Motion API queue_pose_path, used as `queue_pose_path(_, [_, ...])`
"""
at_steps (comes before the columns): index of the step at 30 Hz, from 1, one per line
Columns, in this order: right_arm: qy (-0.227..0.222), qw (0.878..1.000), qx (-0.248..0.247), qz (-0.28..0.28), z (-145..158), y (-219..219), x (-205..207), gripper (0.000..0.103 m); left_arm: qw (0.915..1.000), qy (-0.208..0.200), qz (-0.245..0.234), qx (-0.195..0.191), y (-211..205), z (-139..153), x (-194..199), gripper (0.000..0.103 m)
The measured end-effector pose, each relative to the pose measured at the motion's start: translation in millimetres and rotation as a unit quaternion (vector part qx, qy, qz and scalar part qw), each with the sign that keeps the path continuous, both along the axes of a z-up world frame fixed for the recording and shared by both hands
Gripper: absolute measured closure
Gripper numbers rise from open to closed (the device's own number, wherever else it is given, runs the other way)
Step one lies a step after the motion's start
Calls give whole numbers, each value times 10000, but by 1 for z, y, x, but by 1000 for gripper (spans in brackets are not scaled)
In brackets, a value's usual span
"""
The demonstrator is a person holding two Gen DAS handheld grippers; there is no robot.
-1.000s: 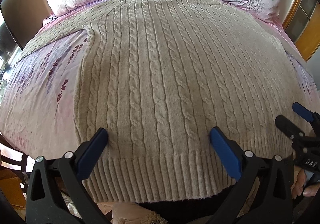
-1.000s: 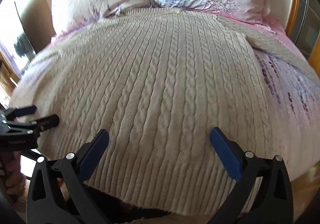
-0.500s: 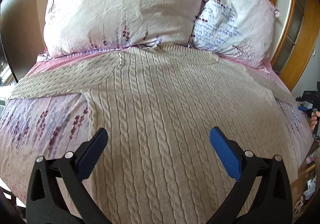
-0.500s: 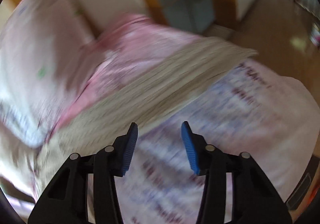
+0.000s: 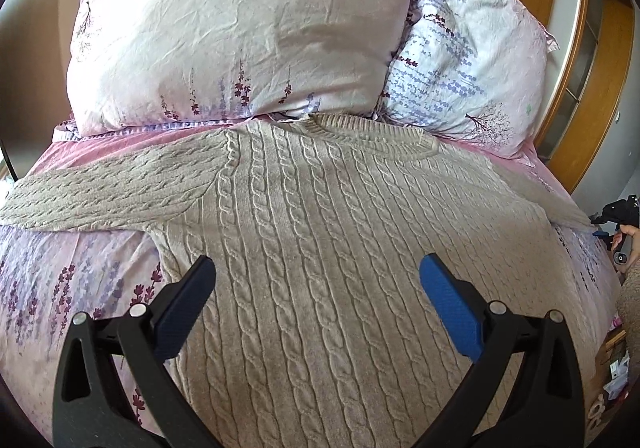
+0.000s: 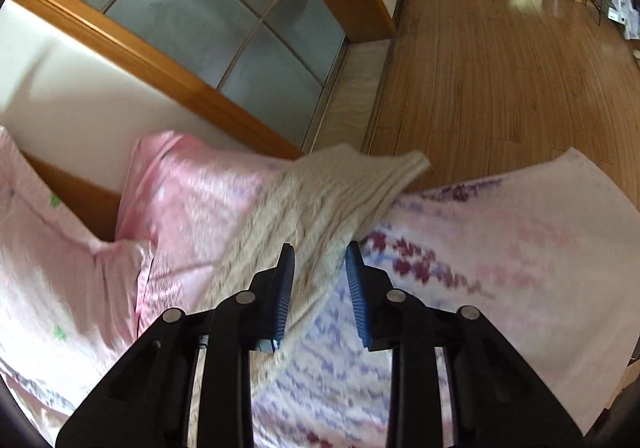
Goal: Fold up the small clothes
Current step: 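Grasp the sweater sleeve cuff with the right gripper and lift it, then carry the sleeve across the sweater back and release it with the right gripper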
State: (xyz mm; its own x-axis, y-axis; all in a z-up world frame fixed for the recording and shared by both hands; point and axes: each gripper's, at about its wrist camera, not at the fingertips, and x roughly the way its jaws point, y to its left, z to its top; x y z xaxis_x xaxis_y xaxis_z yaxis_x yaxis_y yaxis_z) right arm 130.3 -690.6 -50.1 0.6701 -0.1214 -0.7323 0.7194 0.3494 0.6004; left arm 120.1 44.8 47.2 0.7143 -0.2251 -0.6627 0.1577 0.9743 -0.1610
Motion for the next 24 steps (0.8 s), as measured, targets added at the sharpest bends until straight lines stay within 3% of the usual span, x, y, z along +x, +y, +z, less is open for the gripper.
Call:
queue_pose_path(2, [172,9996,-204,18,0,0,9,93,9999,31,68,-109,6,-2,2,2])
queue_pose_path(5, [251,9951,-936,176,20,15,18,95,9990,120,198,-378,20,-4,4,2])
queue_pose_path(8, [-90,9745,-2152,625,74,64,30,95,9959,281,389,-764,37,-7,5,2])
queue_pose_path(10, [-493,9593,-2597,992,108,102,36,95,9934,343,459,-994,47,-10,5,2])
queue_pose_path(14, [-1436,9170,-3141,1995,163,198,43,95,9905,207,559,-1242,60,-9,1,2])
queue_pose_path(18, [-2059,8691,-3112,3247,179,301,51,95,9804,266,842,-1760,83,-5,-1,2])
queue_pose_path(21, [-2116,8245,-2910,4368,160,390,62,95,9716,154,1185,-2041,107,-2,-6,2])
queue_pose_path(24, [-1380,7745,-2860,5471,103,483,82,95,9651,38,1536,-2121,132,-2,-11,2])
